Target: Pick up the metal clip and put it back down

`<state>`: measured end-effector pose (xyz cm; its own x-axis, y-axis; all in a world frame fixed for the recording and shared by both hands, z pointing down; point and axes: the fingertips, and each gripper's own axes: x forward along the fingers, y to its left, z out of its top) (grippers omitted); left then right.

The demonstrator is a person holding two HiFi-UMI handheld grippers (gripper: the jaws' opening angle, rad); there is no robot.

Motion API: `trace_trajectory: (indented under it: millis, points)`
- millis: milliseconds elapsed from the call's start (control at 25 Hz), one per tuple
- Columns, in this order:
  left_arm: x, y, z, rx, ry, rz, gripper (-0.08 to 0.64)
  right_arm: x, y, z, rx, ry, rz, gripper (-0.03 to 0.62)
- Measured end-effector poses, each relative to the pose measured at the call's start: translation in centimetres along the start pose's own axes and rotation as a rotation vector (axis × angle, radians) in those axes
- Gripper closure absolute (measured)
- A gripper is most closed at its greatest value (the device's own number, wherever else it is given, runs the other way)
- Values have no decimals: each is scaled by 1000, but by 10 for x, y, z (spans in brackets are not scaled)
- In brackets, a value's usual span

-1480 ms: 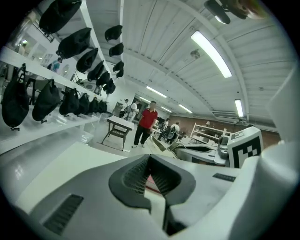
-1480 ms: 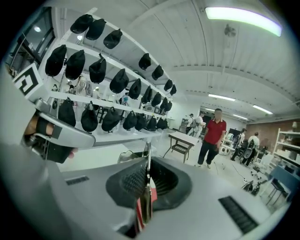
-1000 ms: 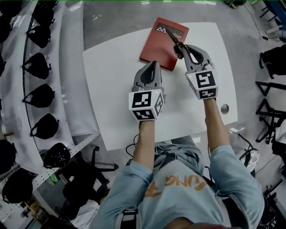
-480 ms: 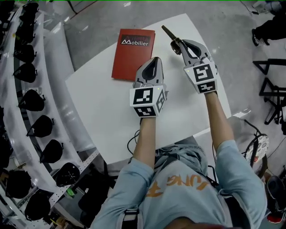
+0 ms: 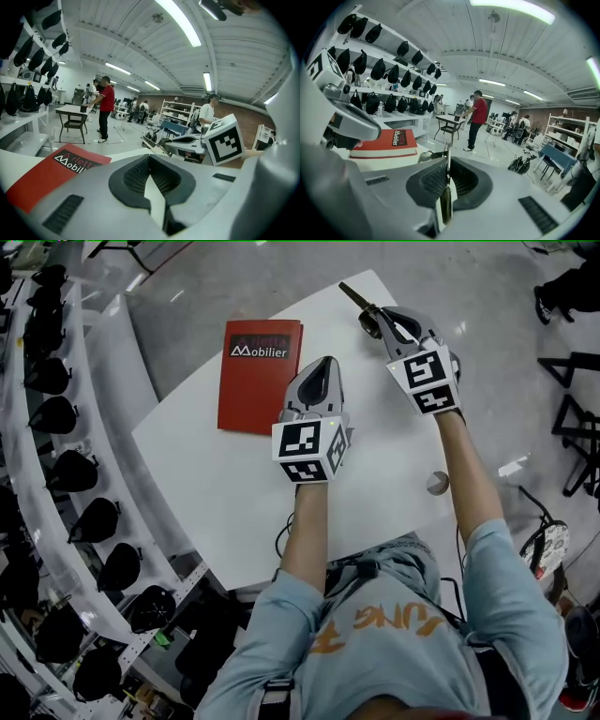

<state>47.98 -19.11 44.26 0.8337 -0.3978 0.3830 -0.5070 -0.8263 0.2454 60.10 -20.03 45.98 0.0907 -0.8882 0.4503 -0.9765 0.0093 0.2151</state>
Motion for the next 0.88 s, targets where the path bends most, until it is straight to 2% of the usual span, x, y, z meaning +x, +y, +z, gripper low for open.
trace_trajectory:
  millis: [120, 280, 520, 640, 880]
  points:
    - [18, 5, -5, -6, 23, 18, 538, 20, -13, -12, -26, 25, 10, 565]
    - [41, 16, -13, -18, 45, 45, 538, 52, -25, -24, -113, 56, 30, 565]
    - [59, 23, -17, -35, 76, 70, 538, 78, -31, -27, -361, 112, 16, 565]
    - [62, 21, -20, -43, 87, 75, 538, 84, -28, -27, -452, 121, 22, 565]
    - [61, 23, -25, -46, 105, 81, 538, 88, -19, -33, -527, 126, 21, 563]
